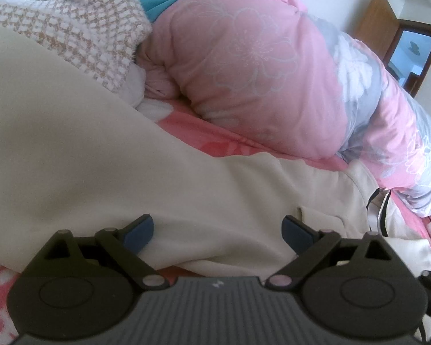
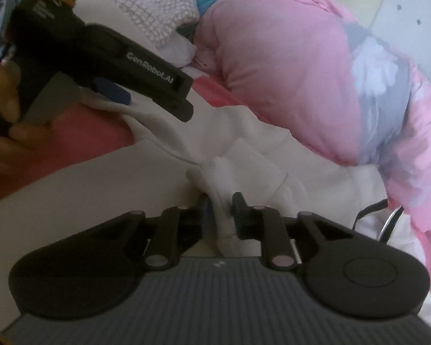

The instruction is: Fold clothes

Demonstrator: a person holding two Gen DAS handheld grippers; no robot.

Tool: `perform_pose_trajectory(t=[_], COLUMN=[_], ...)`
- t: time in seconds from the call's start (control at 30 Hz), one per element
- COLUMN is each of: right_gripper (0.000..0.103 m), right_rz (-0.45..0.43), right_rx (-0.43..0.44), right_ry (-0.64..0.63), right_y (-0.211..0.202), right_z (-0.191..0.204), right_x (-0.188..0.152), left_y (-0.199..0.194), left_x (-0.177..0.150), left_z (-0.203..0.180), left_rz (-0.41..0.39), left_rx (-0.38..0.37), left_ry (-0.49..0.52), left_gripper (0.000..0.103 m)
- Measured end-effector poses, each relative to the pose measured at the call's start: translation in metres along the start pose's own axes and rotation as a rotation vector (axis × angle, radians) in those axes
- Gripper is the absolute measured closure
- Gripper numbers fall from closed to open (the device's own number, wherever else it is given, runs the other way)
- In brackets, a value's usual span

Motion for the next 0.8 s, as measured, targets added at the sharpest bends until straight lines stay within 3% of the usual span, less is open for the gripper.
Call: perform_pose_trajectory(t=[0.1, 0.23, 0.37, 0.47, 0.57, 0.67, 0.8], right_gripper=[0.074, 0.072, 0.071, 0.072, 0.072, 0.071, 0.064], right_rz=[-0.025, -0.056, -0.068, -0.078, -0.081, -0.055, 0.019], right_rx=[0.056, 0.088, 0.042, 0.003, -0.036, -0.054, -0.012], right_ry=[0.064, 0.162, 0.266, 0.362, 0.435, 0.413, 0.217], right_y=[-0.021, -0.046, -0.043, -0.046, -0.05, -0.05, -0.026], right_z=[-0.01, -0.029, -0.06, -0.084, -0.11, -0.128, -0.14], right_x=[0.0, -0.002, -0.005, -0.01, -0.017, -0.026, -0.031], left_y=[-0.001, -0.006, -0.015, -0.018, -0.015, -0.007, 0.007], left_x=[0.001, 0.002, 0.002, -0.008, -0.025, -0.038, -0.042], left_z=[-0.001, -0.005, -0.027, -0.053, -0.076, -0.085, -0.069], left_rz=[-0.002, -0.015, -0.048, -0.048, -0.038, -0.02, 0.041], left_rx=[0.0, -0.002, -0.055, -0.111, -0.113, -0.072, -0.029], left_ry=[0.001, 0.015, 0.09, 0.192, 0.312, 0.393, 0.343], left_gripper=[0.006, 0.006, 0.006, 0.006, 0.006, 0.006, 0.006])
Point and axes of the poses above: each gripper's, at about its wrist camera, not at the fingertips, and y roughly the way its jaws point, z to its left, x to its top, the point moved 9 cm from there along y, roughly the way its jaws point
